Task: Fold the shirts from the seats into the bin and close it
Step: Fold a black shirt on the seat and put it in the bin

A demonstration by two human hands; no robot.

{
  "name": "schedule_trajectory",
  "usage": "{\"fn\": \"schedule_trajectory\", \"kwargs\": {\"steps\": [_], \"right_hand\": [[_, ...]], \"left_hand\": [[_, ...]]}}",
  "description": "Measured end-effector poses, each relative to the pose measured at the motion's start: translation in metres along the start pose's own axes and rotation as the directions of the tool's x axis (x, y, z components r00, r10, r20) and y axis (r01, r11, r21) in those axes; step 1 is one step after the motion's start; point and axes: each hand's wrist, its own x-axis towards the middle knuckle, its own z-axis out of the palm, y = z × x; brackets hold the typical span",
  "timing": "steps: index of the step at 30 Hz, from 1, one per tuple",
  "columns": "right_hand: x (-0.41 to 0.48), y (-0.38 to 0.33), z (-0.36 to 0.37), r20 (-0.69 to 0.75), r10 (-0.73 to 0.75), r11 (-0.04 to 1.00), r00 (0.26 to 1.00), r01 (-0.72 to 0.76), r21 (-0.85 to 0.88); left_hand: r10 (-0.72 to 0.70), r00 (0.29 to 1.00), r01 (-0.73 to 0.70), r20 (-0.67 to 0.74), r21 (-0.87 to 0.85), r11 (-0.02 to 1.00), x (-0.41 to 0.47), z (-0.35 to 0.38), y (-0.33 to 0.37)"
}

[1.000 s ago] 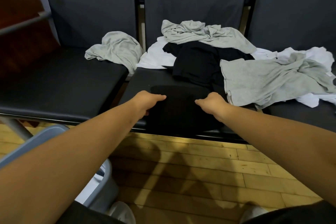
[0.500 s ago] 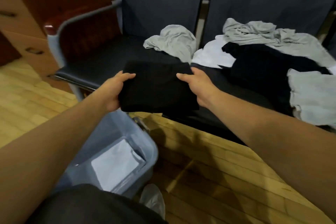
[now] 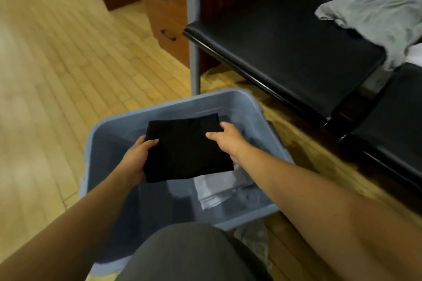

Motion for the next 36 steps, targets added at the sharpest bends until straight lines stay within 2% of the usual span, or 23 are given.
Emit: {"fn": "schedule_trajectory", "kwargs": {"steps": [4, 8, 11, 14, 16, 19, 22, 25, 28, 30, 33, 36], "right_hand": [[0.017, 0.042, 0.045, 0.043, 0.11, 0.988, 0.993, -0.104, -0.118], [0.026, 0.071, 0.078, 0.097, 0.161, 0.965, 0.982, -0.137, -0.223], [0.036, 0.081, 0.092, 0.105, 0.165, 0.966, 0.981, -0.139, -0.217], [0.042, 0.088, 0.096, 0.121, 0.179, 0.964, 0.976, -0.149, -0.221], [0.04, 0.089, 0.089, 0.066, 0.187, 0.961, 0.98, -0.168, -0.219], [0.036, 0.081, 0.068, 0.001, 0.218, 0.962, 0.976, -0.215, -0.171], [0.031, 0.054, 0.038, -0.053, 0.173, 0.975, 0.983, -0.179, -0.132], [0.023, 0.009, 0.007, -0.089, 0.086, 0.988, 0.992, -0.096, -0.122], [0.011, -0.044, -0.028, -0.105, 0.006, 0.989, 0.994, -0.021, -0.147], [-0.001, -0.081, -0.055, -0.113, -0.059, 0.992, 0.992, 0.046, -0.116], [-0.025, -0.126, -0.108, -0.169, -0.154, 0.987, 0.973, 0.146, -0.06], [-0.047, -0.136, -0.174, -0.265, -0.209, 0.977, 0.941, 0.191, -0.095]], "left_hand": [[-0.045, 0.994, 0.053, -0.097, 0.072, 0.996, 0.019, -0.025, -0.047], [-0.062, 0.983, 0.081, -0.175, 0.105, 0.991, 0.036, -0.046, -0.075], [-0.069, 0.971, 0.101, -0.23, 0.129, 0.987, 0.044, -0.057, -0.088], [-0.038, 0.954, 0.136, -0.298, 0.313, 0.94, 0.049, -0.06, -0.096], [-0.037, 0.947, 0.203, -0.32, 0.502, 0.841, 0.051, -0.061, -0.097], [-0.032, 0.953, 0.213, -0.302, 0.59, 0.779, 0.048, -0.059, -0.083], [0.046, 0.977, 0.101, -0.208, 0.644, 0.758, 0.056, -0.054, -0.047], [0.1, 0.989, -0.017, -0.109, 0.586, 0.81, 0.062, -0.035, 0.003], [0.215, 0.976, -0.186, 0.016, 0.568, 0.802, 0.025, 0.014, 0.076], [0.239, 0.964, -0.264, 0.117, 0.541, 0.799, 0.001, 0.049, 0.12], [0.282, 0.931, -0.363, 0.23, 0.554, 0.749, -0.034, 0.101, 0.171], [0.329, 0.878, -0.478, 0.348, 0.577, 0.663, -0.063, 0.161, 0.198]]}}
